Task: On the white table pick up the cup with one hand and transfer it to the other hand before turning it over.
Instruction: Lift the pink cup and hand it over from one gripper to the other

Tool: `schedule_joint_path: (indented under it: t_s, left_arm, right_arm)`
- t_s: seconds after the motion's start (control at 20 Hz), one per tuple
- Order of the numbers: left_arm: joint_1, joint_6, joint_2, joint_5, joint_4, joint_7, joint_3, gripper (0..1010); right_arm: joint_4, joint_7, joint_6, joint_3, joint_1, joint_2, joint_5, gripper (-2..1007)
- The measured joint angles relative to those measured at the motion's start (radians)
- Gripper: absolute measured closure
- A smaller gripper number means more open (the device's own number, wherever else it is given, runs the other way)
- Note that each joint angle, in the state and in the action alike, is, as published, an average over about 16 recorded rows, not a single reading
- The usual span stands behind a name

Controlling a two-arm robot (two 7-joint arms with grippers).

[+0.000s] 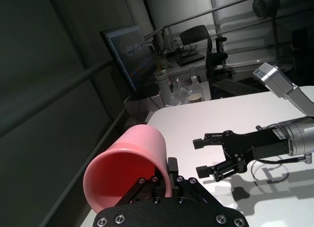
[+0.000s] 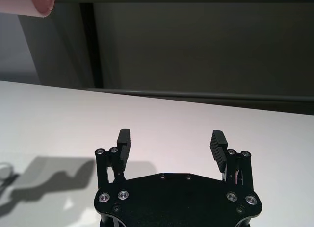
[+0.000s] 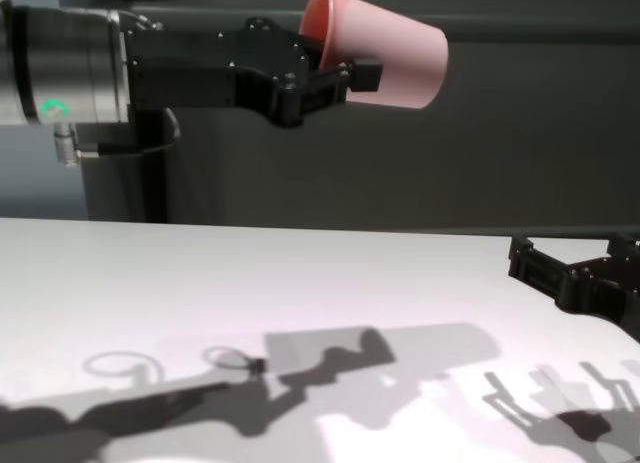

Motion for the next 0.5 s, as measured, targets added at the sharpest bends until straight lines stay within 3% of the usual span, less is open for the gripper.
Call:
schedule_joint_path:
  t_s: [0.25,0.5]
  left_arm:
    - [0.035,-0.014,-0.041,-0.032,0.021,0.027,-0.027,964]
    - [0.05,-0.027,-0.079,-0.049,0.053,0.027,-0.041,964]
  right_arm:
    - [0.0,0.0,0.0,0.0,0.0,0.0,0.0,3]
    - [0.0,0.0,0.0,0.0,0.0,0.0,0.0,3]
